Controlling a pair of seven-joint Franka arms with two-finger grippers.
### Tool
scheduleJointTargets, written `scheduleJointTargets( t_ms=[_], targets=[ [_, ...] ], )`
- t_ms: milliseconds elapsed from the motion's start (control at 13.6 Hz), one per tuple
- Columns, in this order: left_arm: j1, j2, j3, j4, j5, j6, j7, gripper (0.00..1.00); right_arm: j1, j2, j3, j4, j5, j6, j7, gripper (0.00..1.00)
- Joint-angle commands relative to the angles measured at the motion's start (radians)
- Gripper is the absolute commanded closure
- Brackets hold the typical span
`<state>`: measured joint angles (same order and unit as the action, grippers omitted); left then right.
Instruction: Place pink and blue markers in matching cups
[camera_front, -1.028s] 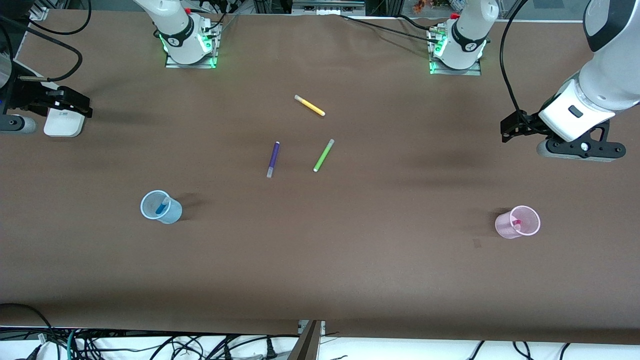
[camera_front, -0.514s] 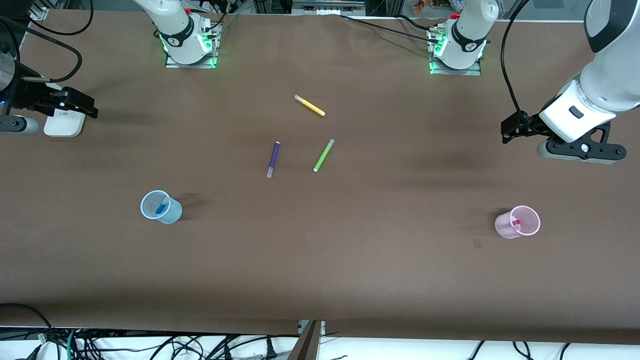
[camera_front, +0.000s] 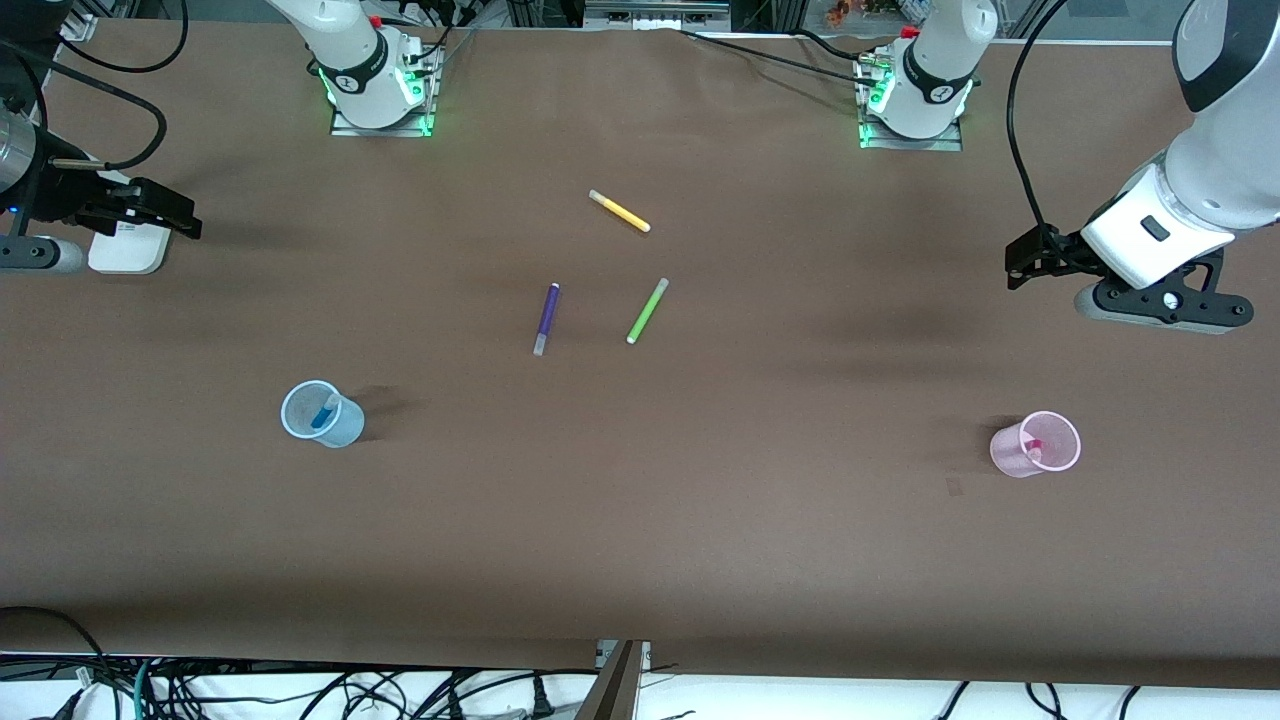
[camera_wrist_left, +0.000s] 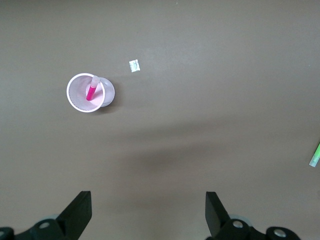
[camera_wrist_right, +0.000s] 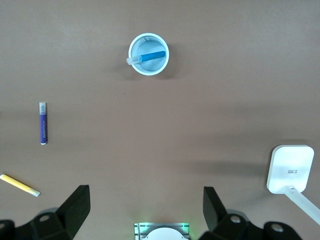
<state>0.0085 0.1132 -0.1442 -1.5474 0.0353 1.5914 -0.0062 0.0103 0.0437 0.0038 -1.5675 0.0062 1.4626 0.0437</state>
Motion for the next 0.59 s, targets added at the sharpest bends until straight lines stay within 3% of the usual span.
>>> scheduleJointTargets(
  t_ms=[0, 514],
  targets=[
    [0.022, 0.014, -0.002, 0.032, 0.001, -0.01, 0.031, 0.0, -0.004, 0.012, 0.001, 0.032, 0.018, -0.022, 0.016, 0.0],
    [0.024, 0.039, 0.0, 0.032, 0.001, -0.008, 0.025, 0.0, -0.004, 0.012, 0.001, 0.03, 0.018, -0.021, 0.016, 0.0]
  ],
)
